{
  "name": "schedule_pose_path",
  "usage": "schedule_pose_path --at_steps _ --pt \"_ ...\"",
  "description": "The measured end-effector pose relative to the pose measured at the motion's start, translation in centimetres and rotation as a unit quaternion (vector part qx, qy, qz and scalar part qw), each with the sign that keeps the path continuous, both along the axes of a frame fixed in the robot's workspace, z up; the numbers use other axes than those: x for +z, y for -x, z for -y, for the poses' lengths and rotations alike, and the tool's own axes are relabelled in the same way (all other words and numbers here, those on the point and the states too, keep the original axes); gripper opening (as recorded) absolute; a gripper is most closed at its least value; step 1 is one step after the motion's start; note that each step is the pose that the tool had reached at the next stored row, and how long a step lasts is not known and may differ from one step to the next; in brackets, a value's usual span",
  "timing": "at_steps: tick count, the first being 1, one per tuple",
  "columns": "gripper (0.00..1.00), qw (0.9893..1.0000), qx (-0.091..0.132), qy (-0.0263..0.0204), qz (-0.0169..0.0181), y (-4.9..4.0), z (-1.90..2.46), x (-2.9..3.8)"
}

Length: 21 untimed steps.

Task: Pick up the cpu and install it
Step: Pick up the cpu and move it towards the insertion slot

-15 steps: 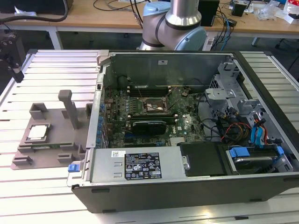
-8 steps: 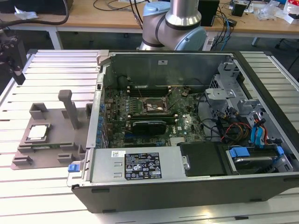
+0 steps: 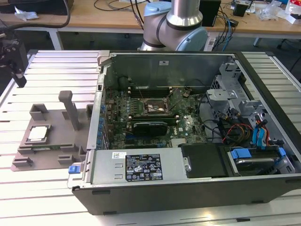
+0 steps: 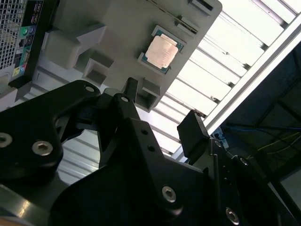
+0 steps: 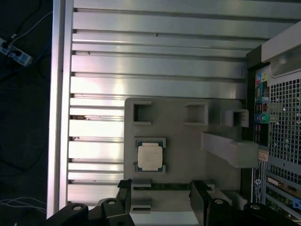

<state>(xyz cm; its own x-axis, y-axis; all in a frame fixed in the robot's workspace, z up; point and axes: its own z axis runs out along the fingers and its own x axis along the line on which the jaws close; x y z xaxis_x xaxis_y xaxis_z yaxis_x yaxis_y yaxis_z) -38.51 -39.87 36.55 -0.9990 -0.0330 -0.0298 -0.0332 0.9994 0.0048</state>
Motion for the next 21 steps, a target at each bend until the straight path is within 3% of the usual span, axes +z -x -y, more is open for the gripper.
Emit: schedule_pose_path --at_steps 21 --pt "0.62 1.0 0.0 0.0 -0.0001 0.0 0.0 -1.36"
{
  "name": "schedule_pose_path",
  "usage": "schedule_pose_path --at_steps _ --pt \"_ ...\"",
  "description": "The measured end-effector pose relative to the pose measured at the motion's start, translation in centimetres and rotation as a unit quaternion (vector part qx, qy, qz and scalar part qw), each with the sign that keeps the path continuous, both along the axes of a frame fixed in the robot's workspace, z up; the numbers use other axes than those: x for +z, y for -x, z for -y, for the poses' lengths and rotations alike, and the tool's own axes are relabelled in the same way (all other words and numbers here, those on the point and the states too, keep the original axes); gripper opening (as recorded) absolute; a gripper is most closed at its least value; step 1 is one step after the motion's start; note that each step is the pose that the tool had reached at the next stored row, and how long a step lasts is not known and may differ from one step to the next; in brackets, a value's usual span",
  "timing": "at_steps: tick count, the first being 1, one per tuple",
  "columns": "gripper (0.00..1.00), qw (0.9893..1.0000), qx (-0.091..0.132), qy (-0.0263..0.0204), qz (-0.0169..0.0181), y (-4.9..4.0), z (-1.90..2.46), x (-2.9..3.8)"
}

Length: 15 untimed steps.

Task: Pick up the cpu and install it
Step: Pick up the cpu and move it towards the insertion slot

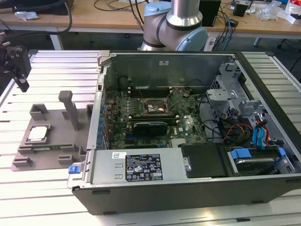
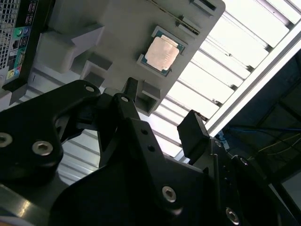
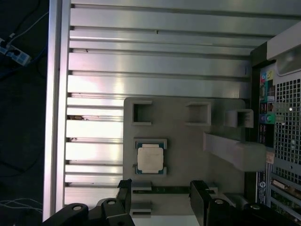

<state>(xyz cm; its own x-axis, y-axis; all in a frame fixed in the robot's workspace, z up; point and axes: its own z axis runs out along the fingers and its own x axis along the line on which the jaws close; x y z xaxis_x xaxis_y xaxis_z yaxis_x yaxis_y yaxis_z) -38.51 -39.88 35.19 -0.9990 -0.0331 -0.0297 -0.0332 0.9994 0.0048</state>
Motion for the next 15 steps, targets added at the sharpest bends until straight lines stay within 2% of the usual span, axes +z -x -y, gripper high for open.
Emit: schedule_pose_path --at_steps 12,15 --pt "0.62 1.0 0.0 0.0 0.0 0.0 0.0 -0.68" --pt "0.62 1.0 0.0 0.0 0.0 0.0 0.0 -1.09"
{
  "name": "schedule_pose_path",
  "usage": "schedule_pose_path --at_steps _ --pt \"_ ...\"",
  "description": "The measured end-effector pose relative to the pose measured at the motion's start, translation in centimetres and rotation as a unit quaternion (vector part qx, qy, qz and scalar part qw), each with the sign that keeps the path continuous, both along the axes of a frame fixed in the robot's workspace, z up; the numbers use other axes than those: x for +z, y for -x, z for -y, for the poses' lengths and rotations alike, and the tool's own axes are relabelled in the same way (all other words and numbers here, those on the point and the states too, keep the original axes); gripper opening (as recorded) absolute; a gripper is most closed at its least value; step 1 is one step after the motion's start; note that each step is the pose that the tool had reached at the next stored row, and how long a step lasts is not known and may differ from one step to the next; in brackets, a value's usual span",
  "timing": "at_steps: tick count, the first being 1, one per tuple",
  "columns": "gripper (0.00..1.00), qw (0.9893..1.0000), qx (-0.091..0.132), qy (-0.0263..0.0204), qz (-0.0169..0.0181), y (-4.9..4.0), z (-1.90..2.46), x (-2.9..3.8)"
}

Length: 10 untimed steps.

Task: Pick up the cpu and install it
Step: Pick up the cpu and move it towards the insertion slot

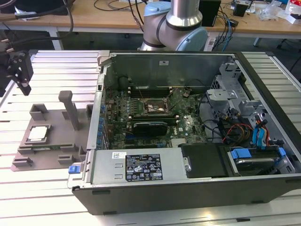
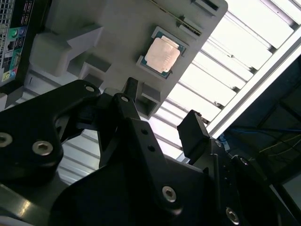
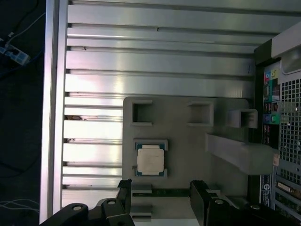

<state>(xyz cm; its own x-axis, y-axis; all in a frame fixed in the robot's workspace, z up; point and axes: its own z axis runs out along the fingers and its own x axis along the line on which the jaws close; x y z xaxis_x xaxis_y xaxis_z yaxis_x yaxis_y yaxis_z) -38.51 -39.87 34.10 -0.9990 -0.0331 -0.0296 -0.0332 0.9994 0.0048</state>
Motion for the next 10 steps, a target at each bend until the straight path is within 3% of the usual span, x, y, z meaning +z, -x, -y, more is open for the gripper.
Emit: schedule_pose_path --at_steps 10 --pt "0.62 1.0 0.0 0.0 0.0 0.0 0.0 -0.55"
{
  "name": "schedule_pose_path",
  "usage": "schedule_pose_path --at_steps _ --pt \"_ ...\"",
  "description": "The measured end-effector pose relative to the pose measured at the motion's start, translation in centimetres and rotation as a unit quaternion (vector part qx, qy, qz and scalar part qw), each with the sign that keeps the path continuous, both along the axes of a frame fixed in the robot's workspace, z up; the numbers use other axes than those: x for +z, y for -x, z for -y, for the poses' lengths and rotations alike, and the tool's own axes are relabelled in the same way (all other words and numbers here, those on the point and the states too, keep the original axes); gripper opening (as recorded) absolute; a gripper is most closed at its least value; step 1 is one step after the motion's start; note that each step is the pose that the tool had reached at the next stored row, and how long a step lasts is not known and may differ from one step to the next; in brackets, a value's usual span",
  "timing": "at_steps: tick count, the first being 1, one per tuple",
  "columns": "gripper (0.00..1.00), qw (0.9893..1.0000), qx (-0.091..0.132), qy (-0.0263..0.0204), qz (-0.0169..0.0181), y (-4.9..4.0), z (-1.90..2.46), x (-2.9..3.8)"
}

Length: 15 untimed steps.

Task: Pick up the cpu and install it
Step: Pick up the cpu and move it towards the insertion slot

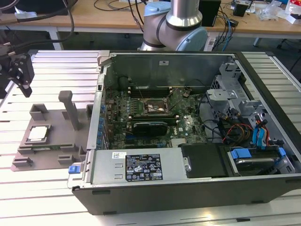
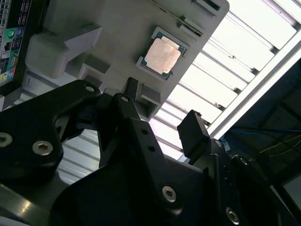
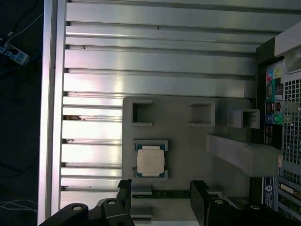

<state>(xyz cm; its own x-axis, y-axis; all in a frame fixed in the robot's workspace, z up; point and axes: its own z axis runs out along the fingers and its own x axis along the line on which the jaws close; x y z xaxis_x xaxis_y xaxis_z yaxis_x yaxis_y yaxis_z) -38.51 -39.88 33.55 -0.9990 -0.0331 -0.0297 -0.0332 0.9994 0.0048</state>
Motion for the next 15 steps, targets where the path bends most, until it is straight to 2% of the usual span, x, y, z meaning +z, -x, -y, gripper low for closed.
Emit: schedule_pose_path --at_steps 15 --pt "0.62 1.0 0.0 0.0 0.0 0.0 0.0 -0.78"
